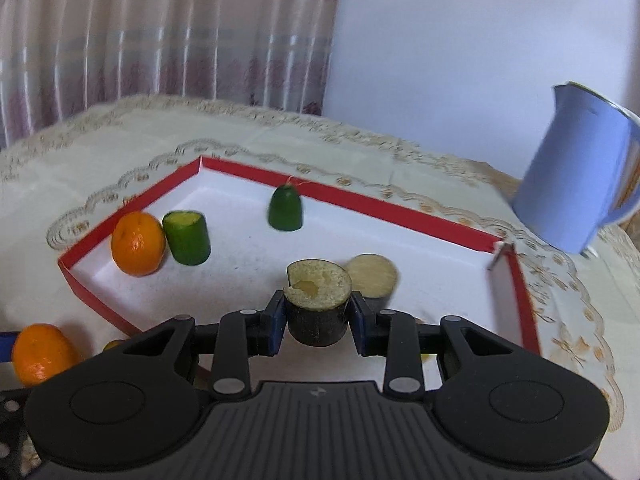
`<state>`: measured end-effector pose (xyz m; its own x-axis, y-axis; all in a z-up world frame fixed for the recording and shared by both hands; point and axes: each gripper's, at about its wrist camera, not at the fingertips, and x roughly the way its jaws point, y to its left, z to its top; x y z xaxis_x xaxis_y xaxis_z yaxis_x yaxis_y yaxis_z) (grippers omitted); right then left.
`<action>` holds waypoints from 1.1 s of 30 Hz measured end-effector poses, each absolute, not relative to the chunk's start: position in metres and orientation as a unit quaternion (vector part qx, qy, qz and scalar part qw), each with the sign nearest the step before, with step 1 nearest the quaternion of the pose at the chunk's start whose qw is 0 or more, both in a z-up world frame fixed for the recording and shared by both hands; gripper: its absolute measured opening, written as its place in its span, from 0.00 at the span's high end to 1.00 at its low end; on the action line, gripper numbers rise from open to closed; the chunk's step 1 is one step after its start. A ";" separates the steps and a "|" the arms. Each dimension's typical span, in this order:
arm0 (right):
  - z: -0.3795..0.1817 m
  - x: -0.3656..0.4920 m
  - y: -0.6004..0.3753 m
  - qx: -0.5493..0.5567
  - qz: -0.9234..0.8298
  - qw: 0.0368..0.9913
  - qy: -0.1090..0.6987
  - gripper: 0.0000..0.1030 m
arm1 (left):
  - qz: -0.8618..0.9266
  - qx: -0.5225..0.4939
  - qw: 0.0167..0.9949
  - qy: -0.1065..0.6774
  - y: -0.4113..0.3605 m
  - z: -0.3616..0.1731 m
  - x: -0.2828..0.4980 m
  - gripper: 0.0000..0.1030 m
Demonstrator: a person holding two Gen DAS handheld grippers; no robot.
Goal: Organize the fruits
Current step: 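Lower the second slice into the tray and open the right gripper while the left holds the orange, then withdraw the open right gripper from the tray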
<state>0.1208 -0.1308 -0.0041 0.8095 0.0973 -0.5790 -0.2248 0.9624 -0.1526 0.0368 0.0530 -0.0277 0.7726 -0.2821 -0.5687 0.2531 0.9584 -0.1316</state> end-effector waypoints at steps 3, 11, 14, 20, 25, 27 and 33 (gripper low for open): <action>-0.011 0.129 -0.124 -0.117 0.086 0.941 0.306 0.69 | -0.144 -0.025 0.941 0.306 0.054 -0.028 0.038 0.62; -0.014 0.136 -0.127 -0.108 0.081 0.941 0.312 0.68 | -0.143 -0.022 0.941 0.307 0.053 -0.028 0.037 0.62; -0.011 0.132 -0.132 -0.098 0.085 0.940 0.316 0.59 | -0.140 -0.019 0.941 0.308 0.052 -0.028 0.038 0.62; 0.006 0.090 -0.151 -0.086 0.079 0.956 0.270 0.27 | -0.134 -0.019 0.941 0.309 0.052 -0.027 0.036 0.62; 0.006 0.058 -0.186 -0.047 0.059 0.961 0.265 0.27 | -0.132 -0.017 0.941 0.311 0.050 -0.024 0.034 0.62; -0.001 0.047 -0.201 -0.031 0.046 0.962 0.269 0.27 | -0.132 -0.016 0.942 0.308 0.049 -0.022 0.033 0.62; -0.020 0.029 -0.238 0.015 0.024 0.956 0.292 0.27 | -0.132 -0.007 0.943 0.304 0.039 -0.015 0.031 0.62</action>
